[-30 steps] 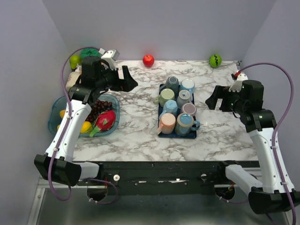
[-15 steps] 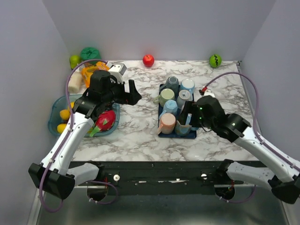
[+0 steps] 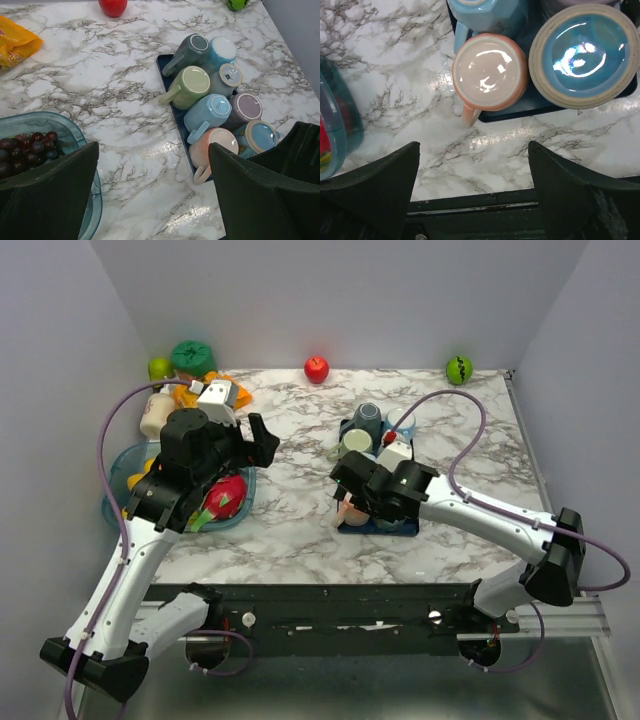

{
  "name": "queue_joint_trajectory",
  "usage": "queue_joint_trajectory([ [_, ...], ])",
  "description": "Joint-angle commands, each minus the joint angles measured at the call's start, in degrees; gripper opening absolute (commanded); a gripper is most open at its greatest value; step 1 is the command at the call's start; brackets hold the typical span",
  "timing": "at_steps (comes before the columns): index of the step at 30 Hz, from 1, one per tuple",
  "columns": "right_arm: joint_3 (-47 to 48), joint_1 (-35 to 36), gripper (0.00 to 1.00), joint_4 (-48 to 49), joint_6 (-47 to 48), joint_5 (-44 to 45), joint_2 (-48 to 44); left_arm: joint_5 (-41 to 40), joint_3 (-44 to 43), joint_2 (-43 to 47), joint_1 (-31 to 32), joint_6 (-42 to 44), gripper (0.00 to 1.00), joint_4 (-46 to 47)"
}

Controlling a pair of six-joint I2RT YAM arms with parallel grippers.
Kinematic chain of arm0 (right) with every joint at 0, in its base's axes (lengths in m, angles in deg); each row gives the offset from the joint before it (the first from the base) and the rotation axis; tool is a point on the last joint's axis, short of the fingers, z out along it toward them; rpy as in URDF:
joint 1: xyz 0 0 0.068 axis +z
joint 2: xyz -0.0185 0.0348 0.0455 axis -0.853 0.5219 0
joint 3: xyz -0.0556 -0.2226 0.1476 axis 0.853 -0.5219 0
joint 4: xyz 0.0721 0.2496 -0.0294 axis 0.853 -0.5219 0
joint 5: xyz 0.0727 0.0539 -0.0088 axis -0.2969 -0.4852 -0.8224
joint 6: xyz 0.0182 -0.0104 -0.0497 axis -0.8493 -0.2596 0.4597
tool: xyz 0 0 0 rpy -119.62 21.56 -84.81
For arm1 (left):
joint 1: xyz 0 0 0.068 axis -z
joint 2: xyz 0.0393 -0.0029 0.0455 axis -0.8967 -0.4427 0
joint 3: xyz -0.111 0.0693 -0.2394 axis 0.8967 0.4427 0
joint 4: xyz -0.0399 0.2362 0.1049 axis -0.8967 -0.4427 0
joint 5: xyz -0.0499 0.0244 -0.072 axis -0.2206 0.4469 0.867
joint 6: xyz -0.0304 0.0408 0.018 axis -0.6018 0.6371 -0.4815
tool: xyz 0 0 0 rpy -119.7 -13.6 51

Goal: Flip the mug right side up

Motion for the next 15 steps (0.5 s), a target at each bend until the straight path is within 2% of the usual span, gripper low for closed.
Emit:
queue_joint_trajectory([
  [1,1.6,0.3,0.95,-3.0,-8.5,2.9,4.1,-2.9,0.7,2.4,0.3,0.5,0.99,-1.3],
  [15,8.1,0.0,0.93,-6.5,-17.4,1.9,18.4,-6.8,2.0,7.0,0.3,1.5,0.99,-2.5],
])
